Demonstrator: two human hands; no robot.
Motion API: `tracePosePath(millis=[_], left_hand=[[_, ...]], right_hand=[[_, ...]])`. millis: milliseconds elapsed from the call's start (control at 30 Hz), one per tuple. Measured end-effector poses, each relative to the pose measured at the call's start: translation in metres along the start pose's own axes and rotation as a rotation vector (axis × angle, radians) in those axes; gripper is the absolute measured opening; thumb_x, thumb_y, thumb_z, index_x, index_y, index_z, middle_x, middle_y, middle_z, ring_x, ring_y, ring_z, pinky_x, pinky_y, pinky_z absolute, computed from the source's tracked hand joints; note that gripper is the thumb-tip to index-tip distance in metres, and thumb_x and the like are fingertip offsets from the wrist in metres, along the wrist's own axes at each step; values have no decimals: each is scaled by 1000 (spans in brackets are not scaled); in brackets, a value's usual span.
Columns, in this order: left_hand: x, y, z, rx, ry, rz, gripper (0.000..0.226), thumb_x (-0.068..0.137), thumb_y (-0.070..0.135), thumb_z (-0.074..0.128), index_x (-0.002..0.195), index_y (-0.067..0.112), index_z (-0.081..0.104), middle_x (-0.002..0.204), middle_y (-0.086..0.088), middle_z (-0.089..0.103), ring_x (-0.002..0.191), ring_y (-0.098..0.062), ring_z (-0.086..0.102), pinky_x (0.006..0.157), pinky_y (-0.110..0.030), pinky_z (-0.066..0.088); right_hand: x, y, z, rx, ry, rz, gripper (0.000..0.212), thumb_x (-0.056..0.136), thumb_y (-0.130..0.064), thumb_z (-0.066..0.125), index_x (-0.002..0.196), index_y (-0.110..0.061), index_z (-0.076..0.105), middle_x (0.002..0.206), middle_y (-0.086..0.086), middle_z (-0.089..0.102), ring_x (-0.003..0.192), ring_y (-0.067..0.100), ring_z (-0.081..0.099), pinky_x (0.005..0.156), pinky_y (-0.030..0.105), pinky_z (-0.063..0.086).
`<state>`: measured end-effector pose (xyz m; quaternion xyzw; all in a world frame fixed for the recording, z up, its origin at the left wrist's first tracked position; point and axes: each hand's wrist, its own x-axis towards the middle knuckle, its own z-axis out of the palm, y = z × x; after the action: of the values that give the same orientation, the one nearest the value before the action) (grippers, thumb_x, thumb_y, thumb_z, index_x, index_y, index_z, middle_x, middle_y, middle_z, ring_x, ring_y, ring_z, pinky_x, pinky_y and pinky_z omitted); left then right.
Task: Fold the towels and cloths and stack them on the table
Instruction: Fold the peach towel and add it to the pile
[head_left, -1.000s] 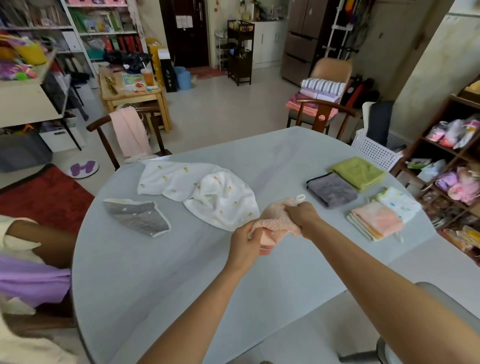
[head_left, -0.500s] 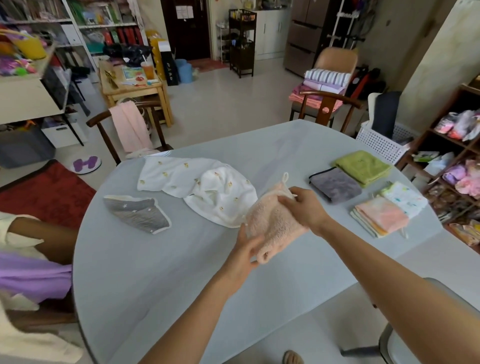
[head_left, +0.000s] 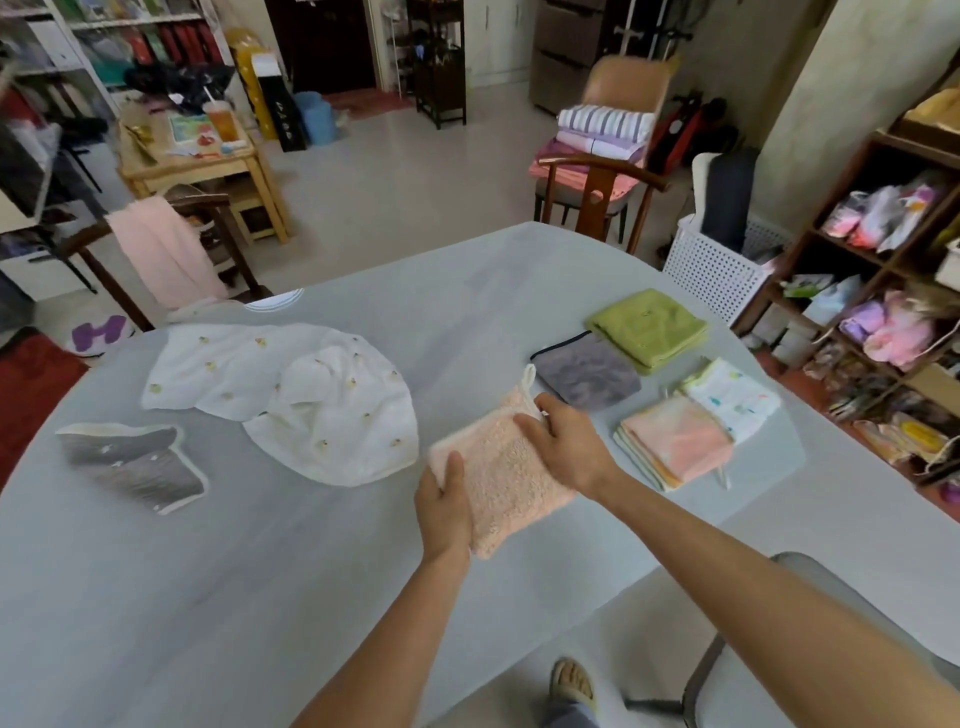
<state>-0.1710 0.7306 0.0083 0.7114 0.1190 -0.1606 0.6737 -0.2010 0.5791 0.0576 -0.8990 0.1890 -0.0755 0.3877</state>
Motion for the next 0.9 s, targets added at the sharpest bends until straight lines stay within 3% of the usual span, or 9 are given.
tracePosePath(millis=[133, 267, 433, 567, 900], left_hand=[[6, -6, 71, 406, 79, 285, 32, 102, 24, 40, 112, -2, 55, 110, -19, 64, 105, -35, 59, 87, -33, 39], [-2, -9, 156, 578, 106, 369, 32, 103, 20, 37, 122, -2, 51, 111, -24, 64, 103, -38, 60, 82, -34, 37], [-12, -12, 260, 544, 23, 314, 32, 103, 25, 35, 110, -3, 49, 103, -24, 64, 96, -40, 61, 76, -39, 40], [-12, -27, 315, 599, -19, 221, 34, 104, 27, 32, 115, 0, 49, 108, -22, 64, 101, -39, 60, 80, -38, 41], [8, -58, 348, 792, -59, 83, 35, 104, 36, 25, 114, 7, 42, 111, -17, 63, 102, -36, 61, 83, -40, 46]], right_hand=[[22, 72, -36, -98, 16, -18, 24, 101, -24, 42, 110, -4, 48, 78, 11, 59, 77, 35, 58, 62, 37, 37], [45, 146, -81, -127, 8, 20, 26, 101, -27, 40, 116, -7, 47, 71, 4, 52, 74, 38, 59, 59, 34, 33], [76, 221, -149, -275, 81, 92, 30, 100, -37, 41, 98, -7, 48, 73, 6, 53, 77, 34, 59, 59, 35, 34], [88, 267, -174, -452, 35, 174, 37, 101, -42, 33, 103, -7, 47, 89, 13, 64, 87, 35, 60, 65, 37, 37], [103, 324, -166, -405, -148, 229, 33, 101, -41, 32, 100, -10, 41, 92, 14, 61, 88, 36, 60, 66, 38, 38]])
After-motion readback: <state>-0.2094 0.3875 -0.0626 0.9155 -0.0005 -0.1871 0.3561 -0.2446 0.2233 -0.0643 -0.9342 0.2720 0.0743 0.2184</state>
